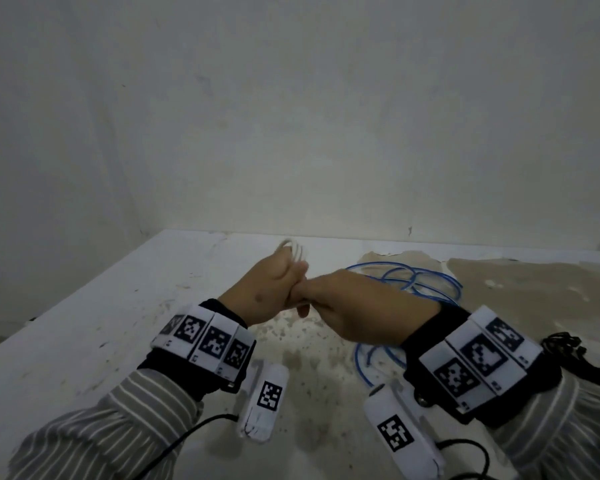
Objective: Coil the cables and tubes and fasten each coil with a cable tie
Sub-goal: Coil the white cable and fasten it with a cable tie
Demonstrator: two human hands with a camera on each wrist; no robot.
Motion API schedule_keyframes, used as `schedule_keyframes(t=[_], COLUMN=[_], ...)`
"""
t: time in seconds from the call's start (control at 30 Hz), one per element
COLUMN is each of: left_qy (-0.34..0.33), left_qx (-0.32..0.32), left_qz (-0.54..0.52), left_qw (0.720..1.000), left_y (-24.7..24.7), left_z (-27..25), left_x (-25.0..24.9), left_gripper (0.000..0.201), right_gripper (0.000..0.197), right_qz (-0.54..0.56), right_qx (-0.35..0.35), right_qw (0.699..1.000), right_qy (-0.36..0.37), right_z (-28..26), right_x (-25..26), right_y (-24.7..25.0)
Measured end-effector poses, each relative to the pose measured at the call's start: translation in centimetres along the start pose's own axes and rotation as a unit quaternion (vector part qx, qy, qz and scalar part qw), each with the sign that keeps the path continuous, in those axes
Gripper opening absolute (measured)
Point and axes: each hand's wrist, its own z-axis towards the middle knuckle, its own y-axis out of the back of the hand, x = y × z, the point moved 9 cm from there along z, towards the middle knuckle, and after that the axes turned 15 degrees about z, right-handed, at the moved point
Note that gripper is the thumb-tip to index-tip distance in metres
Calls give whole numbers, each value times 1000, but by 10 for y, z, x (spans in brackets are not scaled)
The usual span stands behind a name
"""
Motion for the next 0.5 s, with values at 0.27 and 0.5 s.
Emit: schedule_keyframes(t=[0.27, 0.5], left_qy=[29, 32], left_qx=[148, 187], left_qz=[-273, -401], left_qw=[950, 896], left_y=[-35, -37], left_z=[-21, -21], left_x=[-10, -16], left_gripper=[38, 37], right_gripper=[9, 25], right_qz=[88, 103], right_qx=[-140, -153], right_qw=[986, 982], right_qy=[8, 29], right_z=[-16, -17], right_x=[-15, -20], right_y=[52, 42])
